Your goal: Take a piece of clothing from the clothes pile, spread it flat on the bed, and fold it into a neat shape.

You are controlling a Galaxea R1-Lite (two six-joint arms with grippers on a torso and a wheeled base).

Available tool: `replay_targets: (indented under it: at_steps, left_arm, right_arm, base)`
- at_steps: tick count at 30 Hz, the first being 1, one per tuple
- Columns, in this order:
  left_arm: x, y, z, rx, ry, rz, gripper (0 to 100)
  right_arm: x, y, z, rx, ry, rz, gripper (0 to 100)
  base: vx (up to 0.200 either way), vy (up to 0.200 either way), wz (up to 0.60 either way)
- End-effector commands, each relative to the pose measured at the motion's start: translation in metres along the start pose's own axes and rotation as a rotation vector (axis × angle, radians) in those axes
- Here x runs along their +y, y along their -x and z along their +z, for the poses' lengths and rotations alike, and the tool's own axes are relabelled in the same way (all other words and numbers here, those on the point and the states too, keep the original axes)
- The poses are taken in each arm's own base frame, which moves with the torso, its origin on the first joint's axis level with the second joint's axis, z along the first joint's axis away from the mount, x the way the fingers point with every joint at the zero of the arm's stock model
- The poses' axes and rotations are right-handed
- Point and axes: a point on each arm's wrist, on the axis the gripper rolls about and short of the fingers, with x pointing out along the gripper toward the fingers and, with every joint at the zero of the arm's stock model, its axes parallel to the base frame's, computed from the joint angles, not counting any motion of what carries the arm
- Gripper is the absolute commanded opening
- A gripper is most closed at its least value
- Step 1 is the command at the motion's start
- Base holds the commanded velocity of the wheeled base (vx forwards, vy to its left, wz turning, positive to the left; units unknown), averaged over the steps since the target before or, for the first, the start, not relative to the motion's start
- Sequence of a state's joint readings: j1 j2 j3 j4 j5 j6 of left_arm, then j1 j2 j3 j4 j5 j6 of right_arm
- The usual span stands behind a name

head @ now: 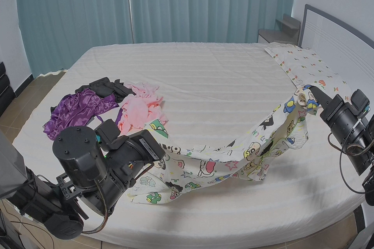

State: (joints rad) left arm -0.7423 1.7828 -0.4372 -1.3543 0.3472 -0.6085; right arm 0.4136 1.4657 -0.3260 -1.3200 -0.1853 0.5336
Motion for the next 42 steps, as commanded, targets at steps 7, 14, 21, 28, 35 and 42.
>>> replay_targets:
  at_steps: [7,14,21,28,35,42]
  left_arm:
    - [0.001,0.003,0.001,-0.003,-0.001,0.010,0]
    - [-0.003,0.017,0.017,-0.060,-0.009,0.003,0]
    - [-0.006,0.043,0.039,-0.121,-0.037,-0.029,0]
    - [-0.009,0.073,0.067,-0.228,-0.077,-0.063,0]
    - [-0.013,0.101,0.090,-0.326,-0.154,-0.099,0]
    - [-0.013,0.115,0.098,-0.352,-0.159,-0.109,0]
  right_arm:
    - [-0.002,0.011,-0.001,0.023,0.001,0.019,0]
    - [0.000,0.031,0.006,0.030,-0.002,0.095,0]
    - [0.007,0.057,0.023,-0.009,-0.002,0.213,0]
    - [0.022,0.092,0.048,-0.083,-0.016,0.414,0]
    - [0.025,0.110,0.057,-0.054,0.016,0.485,0]
    - [0.029,0.117,0.068,-0.089,0.032,0.506,0]
  base:
    - [0.000,0.000,0.00]
    - [-0.200,0.000,0.00]
    - [-0.200,0.000,0.00]
    - [-0.200,0.000,0.00]
    - [0.000,0.000,0.00]
    - [0.000,0.000,0.00]
